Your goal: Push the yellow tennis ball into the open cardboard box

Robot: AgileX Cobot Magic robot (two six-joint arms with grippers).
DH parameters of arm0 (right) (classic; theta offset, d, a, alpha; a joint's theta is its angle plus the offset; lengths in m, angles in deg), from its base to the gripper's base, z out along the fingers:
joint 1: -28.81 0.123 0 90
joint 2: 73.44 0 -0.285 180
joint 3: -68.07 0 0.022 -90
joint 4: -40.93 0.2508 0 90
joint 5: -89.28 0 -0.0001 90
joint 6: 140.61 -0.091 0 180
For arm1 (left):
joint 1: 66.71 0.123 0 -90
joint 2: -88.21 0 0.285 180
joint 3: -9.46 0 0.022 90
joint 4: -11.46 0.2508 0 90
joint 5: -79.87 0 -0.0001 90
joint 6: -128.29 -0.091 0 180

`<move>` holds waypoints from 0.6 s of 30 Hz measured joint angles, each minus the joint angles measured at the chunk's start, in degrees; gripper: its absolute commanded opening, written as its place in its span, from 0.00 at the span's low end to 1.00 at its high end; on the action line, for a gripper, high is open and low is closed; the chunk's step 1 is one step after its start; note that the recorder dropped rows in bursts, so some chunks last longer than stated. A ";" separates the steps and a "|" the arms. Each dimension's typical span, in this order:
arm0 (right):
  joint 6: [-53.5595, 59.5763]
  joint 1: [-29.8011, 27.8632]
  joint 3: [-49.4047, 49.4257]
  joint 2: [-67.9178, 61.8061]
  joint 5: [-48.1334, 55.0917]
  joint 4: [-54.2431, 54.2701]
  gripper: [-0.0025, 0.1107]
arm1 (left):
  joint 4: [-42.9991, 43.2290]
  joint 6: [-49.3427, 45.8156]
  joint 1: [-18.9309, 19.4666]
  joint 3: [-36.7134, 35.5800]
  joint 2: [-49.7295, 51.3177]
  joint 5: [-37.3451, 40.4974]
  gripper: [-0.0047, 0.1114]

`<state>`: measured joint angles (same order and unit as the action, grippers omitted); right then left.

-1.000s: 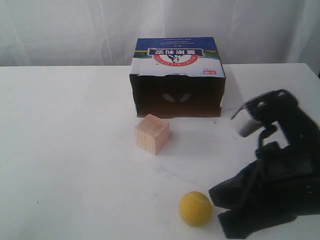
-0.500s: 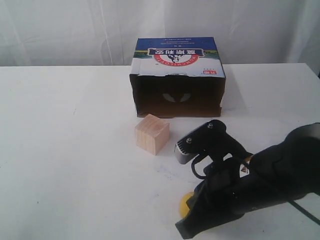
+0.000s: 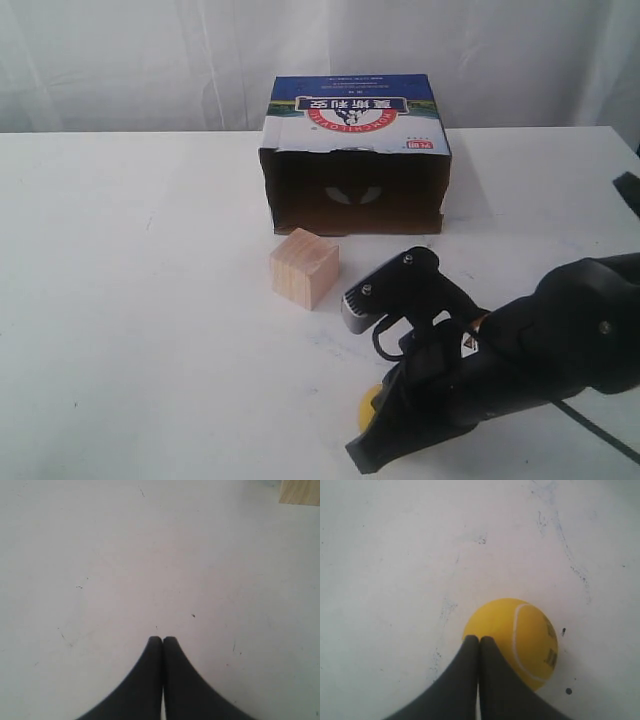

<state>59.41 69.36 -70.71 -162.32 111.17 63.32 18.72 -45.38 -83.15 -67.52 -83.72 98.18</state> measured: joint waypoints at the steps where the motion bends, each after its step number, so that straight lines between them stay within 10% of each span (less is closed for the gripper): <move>1: -0.17 0.00 0.00 -0.24 0.00 -0.28 0.02 | 0.00 0.00 0.00 0.00 0.00 0.00 0.04; 18: -6.94 -3.70 -0.40 -2.40 -3.87 -9.29 0.02 | 0.00 0.00 0.00 0.00 0.00 0.00 0.04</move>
<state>52.47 65.66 -71.11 -164.72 107.30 54.03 18.72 -45.38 -83.15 -67.52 -83.72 98.18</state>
